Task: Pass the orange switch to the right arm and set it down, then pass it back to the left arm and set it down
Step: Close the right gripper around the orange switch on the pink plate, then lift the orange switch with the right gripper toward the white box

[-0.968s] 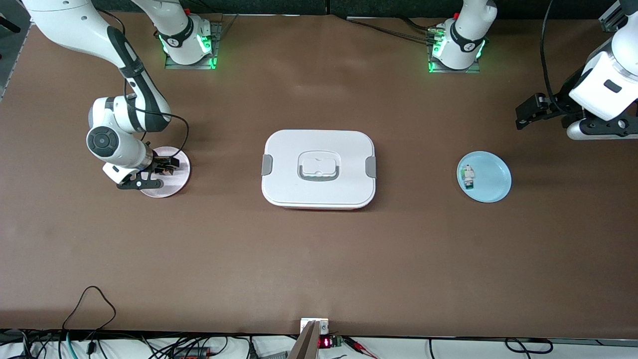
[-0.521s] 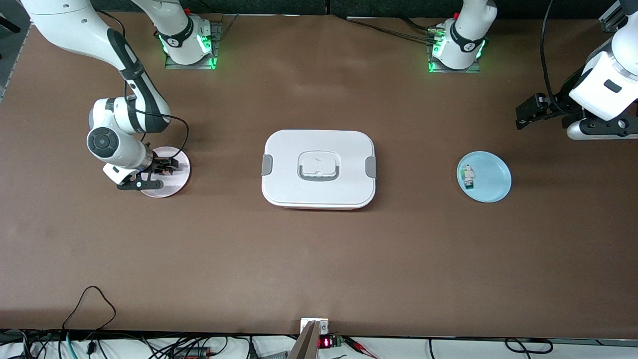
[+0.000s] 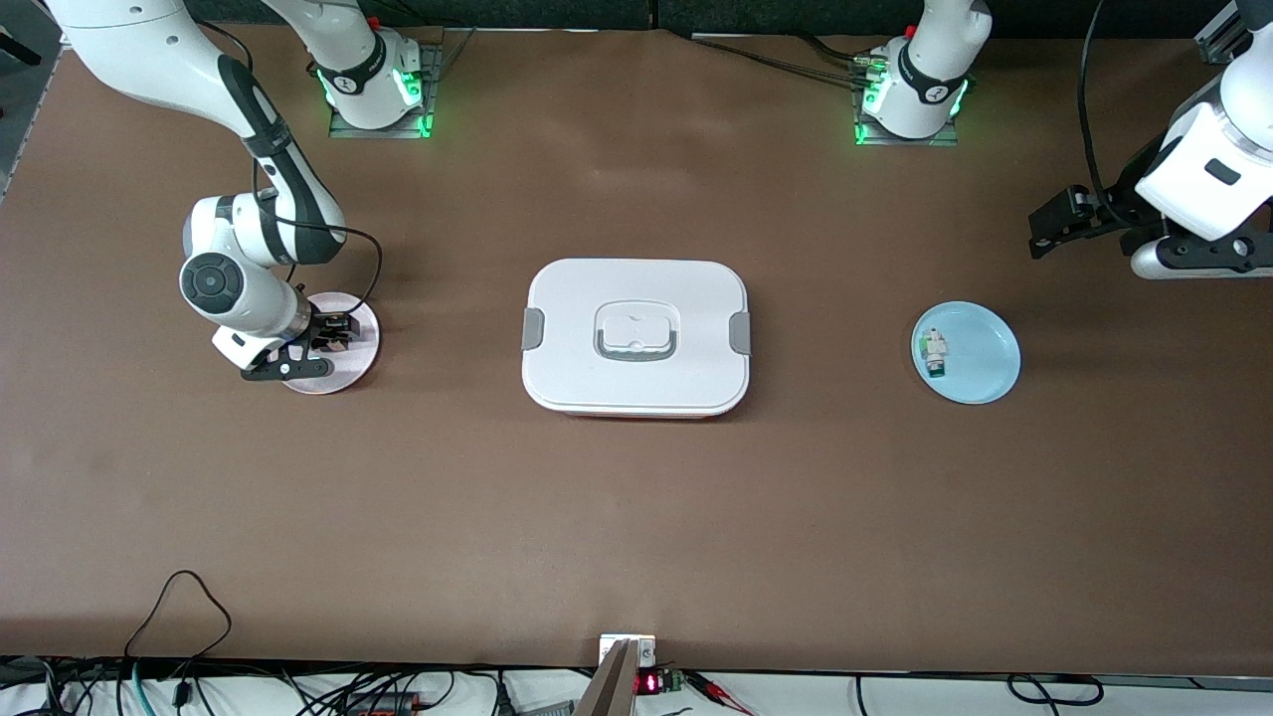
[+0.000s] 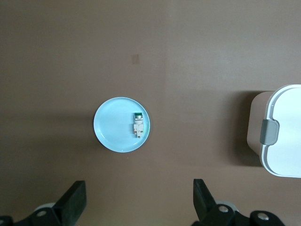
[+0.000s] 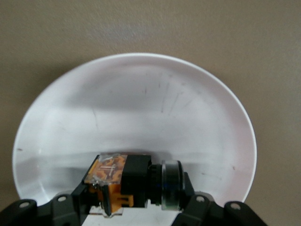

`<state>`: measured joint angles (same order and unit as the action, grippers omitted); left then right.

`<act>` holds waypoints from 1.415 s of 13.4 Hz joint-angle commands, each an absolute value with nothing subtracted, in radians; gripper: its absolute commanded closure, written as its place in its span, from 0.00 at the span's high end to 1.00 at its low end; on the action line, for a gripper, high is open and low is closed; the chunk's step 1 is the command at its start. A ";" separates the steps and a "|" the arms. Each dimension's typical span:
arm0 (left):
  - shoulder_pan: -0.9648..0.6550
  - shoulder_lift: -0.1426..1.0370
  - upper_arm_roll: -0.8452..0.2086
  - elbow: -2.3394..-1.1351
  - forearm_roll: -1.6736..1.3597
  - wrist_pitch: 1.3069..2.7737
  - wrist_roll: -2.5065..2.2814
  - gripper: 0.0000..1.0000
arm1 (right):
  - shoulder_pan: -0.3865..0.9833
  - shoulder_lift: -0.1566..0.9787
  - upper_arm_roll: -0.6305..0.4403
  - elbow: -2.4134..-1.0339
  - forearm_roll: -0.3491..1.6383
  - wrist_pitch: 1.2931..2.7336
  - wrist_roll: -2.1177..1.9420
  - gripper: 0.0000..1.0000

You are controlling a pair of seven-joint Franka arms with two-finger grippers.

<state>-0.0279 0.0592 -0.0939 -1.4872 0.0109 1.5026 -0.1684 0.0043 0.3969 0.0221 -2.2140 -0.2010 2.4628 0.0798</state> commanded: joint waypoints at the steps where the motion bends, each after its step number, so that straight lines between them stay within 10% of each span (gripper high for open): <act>1: -0.026 0.067 -0.094 -1.468 0.025 1.500 -0.143 1.00 | -0.008 0.324 0.040 -2.221 -0.202 2.450 0.072 0.30; 19: -0.026 0.067 -0.094 -1.468 0.023 1.500 -0.144 1.00 | 0.028 0.110 0.314 -1.954 -0.204 2.447 -0.020 0.30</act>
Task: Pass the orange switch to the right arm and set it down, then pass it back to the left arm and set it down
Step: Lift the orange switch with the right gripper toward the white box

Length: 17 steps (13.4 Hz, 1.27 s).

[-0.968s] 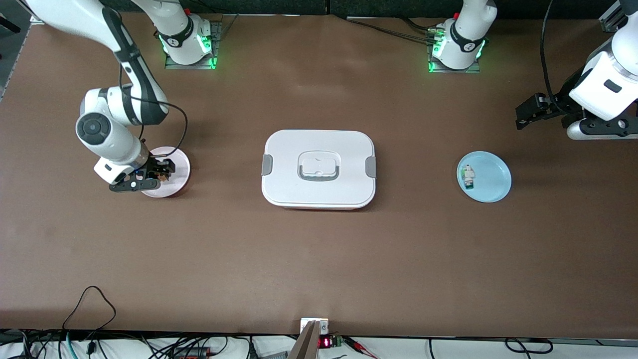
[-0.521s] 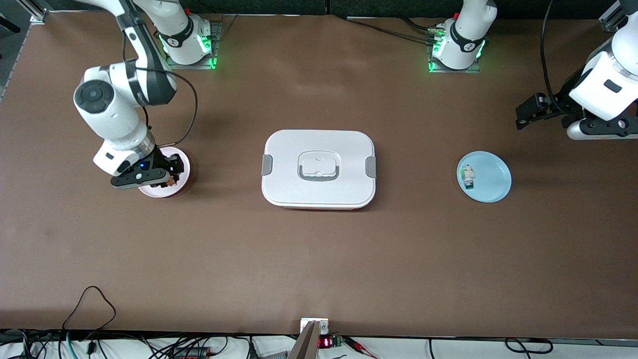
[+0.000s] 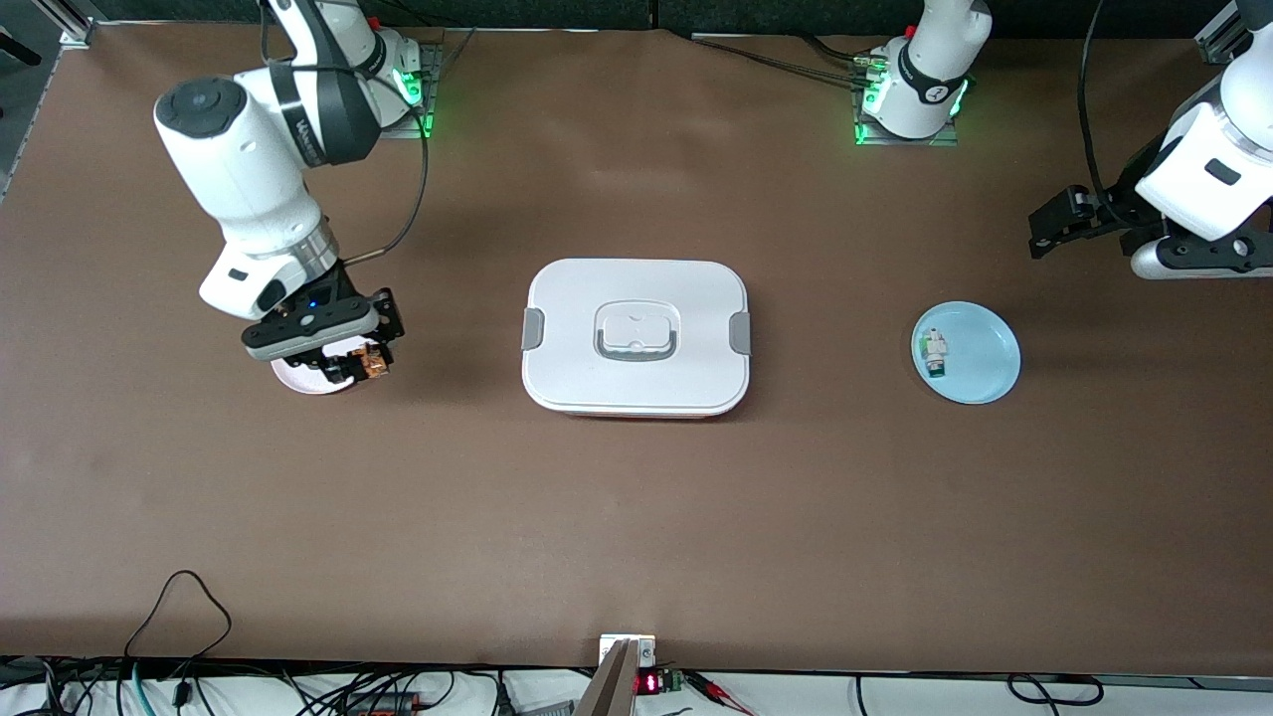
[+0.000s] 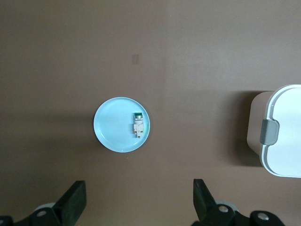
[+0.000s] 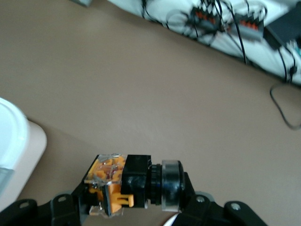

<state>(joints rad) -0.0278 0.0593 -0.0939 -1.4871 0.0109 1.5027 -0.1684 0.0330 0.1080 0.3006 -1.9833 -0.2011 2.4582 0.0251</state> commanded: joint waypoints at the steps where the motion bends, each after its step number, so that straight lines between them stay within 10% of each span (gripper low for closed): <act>1: -0.026 0.067 -0.094 -1.468 0.023 1.500 -0.144 1.00 | 0.028 0.112 0.324 -1.944 -0.203 2.448 -0.062 0.30; 17: 0.098 0.155 -0.092 -1.480 -0.492 1.322 -0.156 1.00 | -0.041 0.209 0.350 -1.885 0.941 2.452 -1.501 0.30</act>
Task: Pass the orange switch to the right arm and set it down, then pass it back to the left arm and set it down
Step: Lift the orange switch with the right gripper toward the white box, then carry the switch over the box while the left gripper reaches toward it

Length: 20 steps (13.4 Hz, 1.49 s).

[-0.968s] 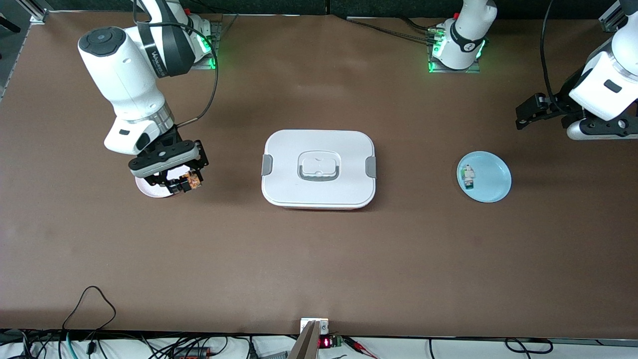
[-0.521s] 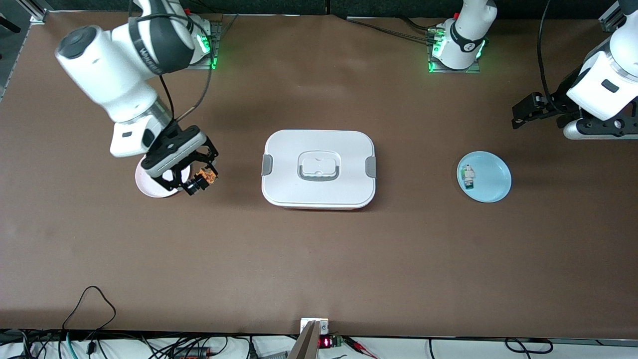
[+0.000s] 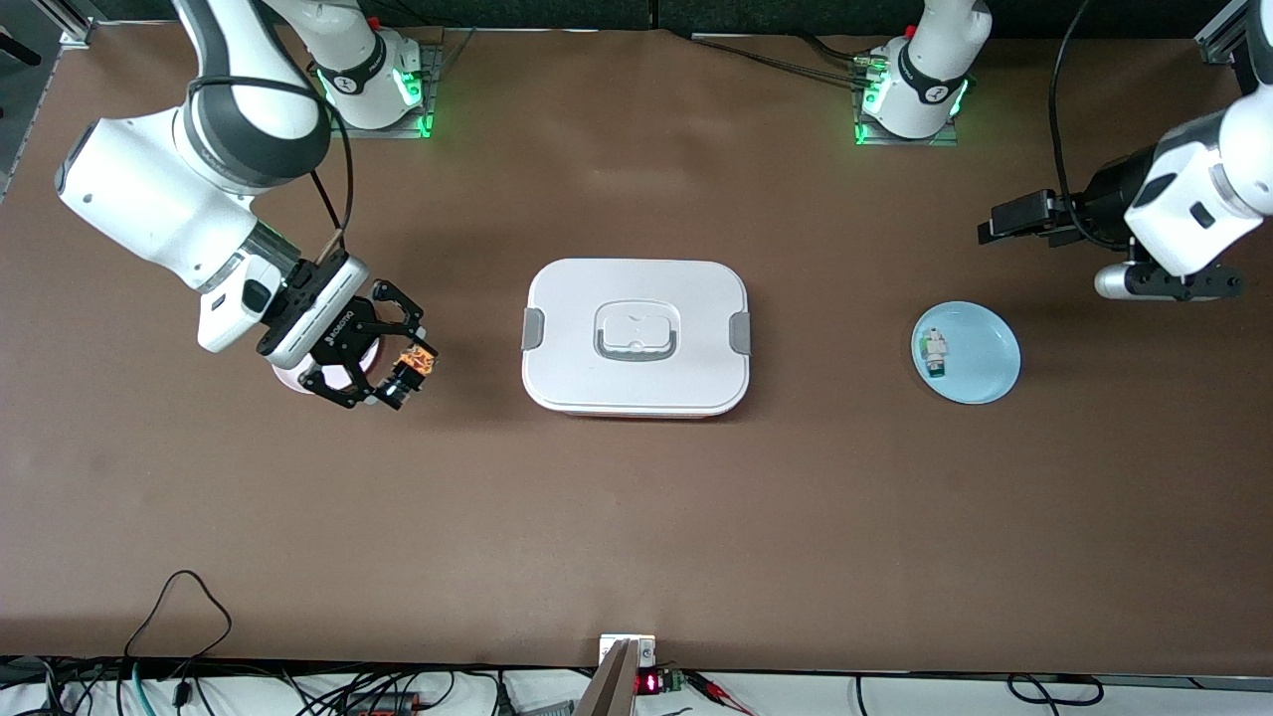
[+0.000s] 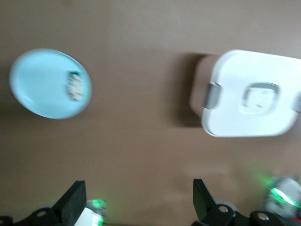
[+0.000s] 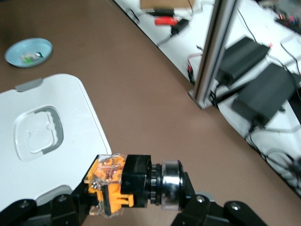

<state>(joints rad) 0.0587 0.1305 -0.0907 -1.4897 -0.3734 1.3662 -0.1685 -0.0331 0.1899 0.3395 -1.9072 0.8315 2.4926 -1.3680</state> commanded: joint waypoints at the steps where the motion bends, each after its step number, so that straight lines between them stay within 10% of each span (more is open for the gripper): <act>1: 0.110 0.170 -0.092 -1.482 -0.561 1.300 -0.158 1.00 | -0.041 0.209 0.350 -1.885 0.983 2.410 -1.549 0.30; 9: 0.152 0.304 -0.097 -1.496 -1.086 1.253 -0.267 1.00 | -0.035 0.238 0.353 -1.805 1.285 2.186 -1.807 0.29; 20: 0.095 0.330 -0.348 -1.542 -1.225 1.747 -0.388 1.00 | 0.089 0.302 0.353 -1.761 1.672 2.129 -1.965 0.27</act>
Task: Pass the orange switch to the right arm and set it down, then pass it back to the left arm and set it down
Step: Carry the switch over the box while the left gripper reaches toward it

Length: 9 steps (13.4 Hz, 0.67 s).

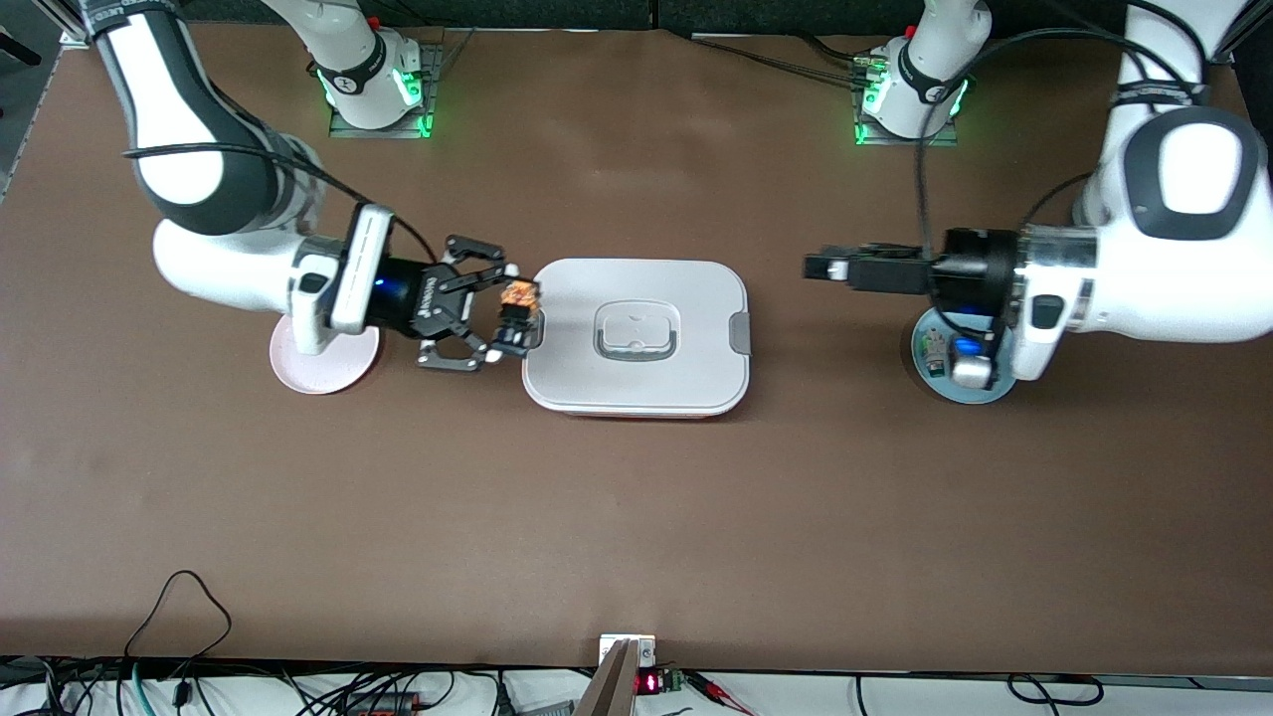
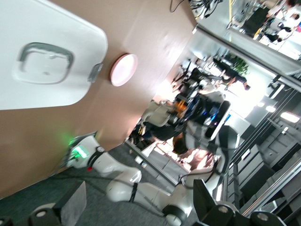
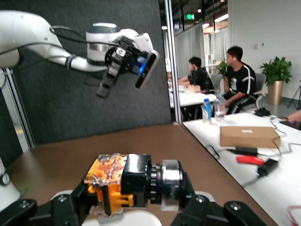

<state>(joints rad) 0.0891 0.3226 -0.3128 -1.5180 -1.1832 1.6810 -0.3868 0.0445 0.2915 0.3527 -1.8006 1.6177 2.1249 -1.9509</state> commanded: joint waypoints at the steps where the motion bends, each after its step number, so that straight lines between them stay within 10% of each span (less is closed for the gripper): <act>1: 0.094 0.356 -0.386 -1.549 -1.262 1.805 -0.364 1.00 | 0.118 0.307 0.353 -1.749 1.680 2.132 -1.959 0.27; 9: 0.054 0.388 -0.476 -1.552 -1.327 1.992 -0.122 1.00 | 0.255 0.360 0.356 -1.655 1.718 2.318 -1.942 0.27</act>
